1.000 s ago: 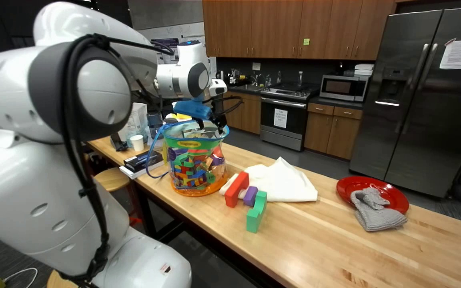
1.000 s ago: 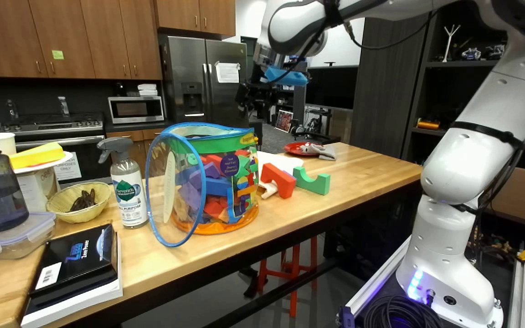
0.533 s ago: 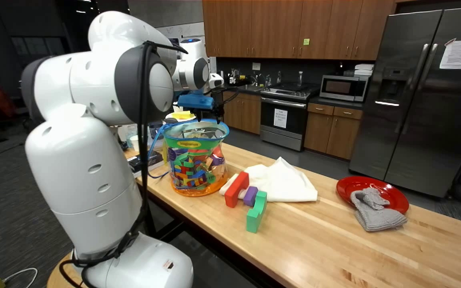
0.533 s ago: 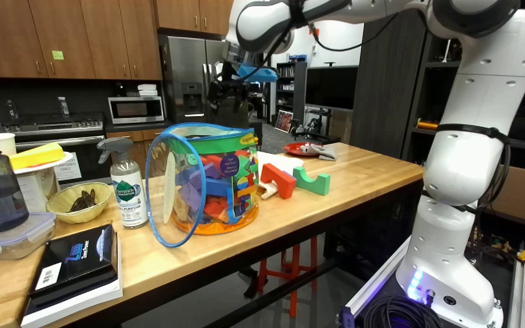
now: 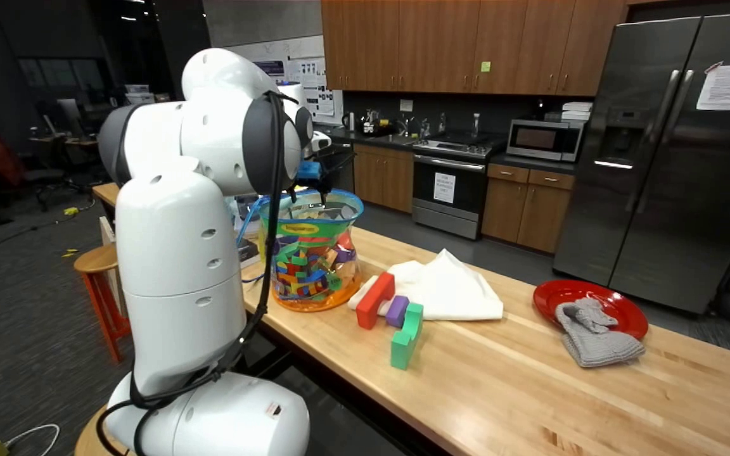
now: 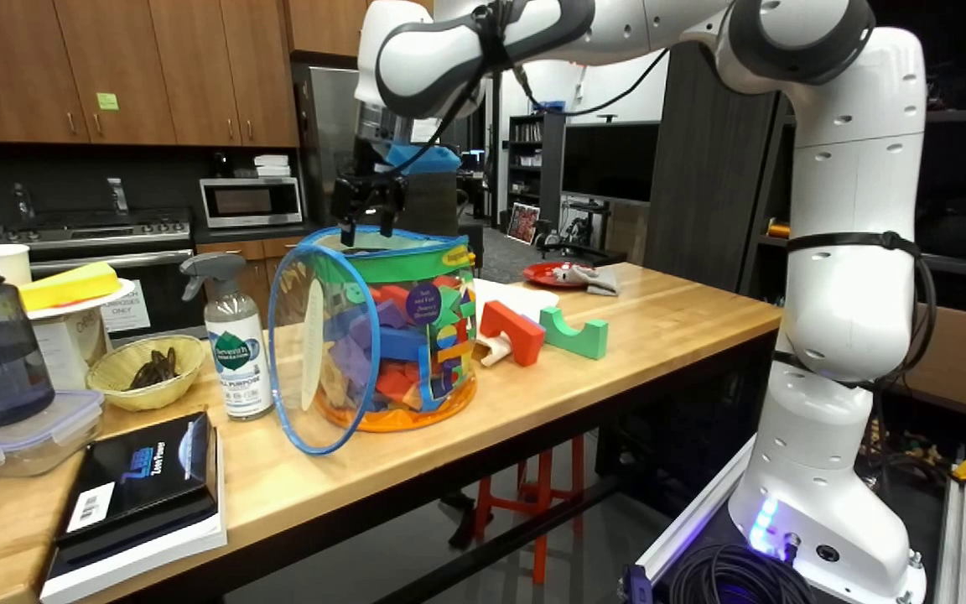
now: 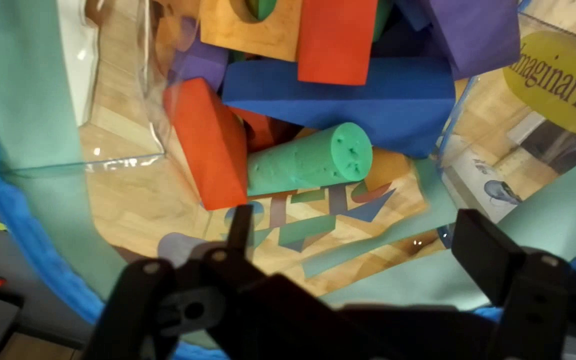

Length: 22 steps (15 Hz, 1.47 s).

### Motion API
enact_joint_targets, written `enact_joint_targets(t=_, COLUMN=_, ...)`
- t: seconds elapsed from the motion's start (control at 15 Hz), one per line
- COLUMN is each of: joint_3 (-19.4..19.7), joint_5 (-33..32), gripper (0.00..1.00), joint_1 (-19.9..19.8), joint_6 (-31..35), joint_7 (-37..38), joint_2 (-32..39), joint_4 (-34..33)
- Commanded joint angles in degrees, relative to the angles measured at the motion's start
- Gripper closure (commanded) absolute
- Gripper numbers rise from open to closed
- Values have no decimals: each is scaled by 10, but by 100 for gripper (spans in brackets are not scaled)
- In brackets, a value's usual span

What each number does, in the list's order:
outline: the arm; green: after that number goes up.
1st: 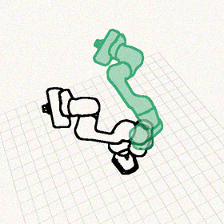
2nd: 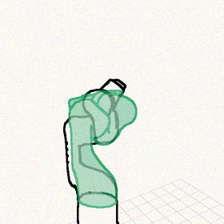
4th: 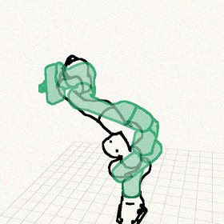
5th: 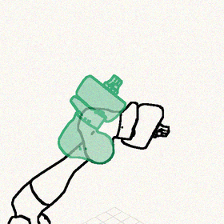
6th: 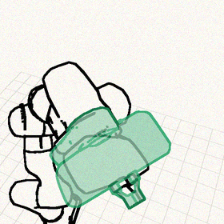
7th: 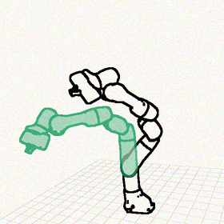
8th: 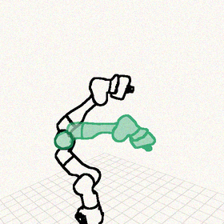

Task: Remove one green block from the bag

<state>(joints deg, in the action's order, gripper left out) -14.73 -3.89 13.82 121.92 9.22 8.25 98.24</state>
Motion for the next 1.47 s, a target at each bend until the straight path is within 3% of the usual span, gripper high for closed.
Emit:
enact_joint_targets(t=0.0, joint_3=6, joint_5=-9, gripper=0, joint_1=14, joint_6=-25, joint_7=-10, joint_2=30, joint_4=-34)
enact_joint_targets(t=1.0, joint_3=11, joint_5=-19, gripper=0, joint_1=38, joint_6=55, joint_7=14, joint_2=66, joint_4=4)
enact_joint_targets(t=1.4, joint_3=15, joint_5=-24, gripper=0, joint_1=44, joint_6=57, joint_7=16, joint_2=63, joint_4=32)
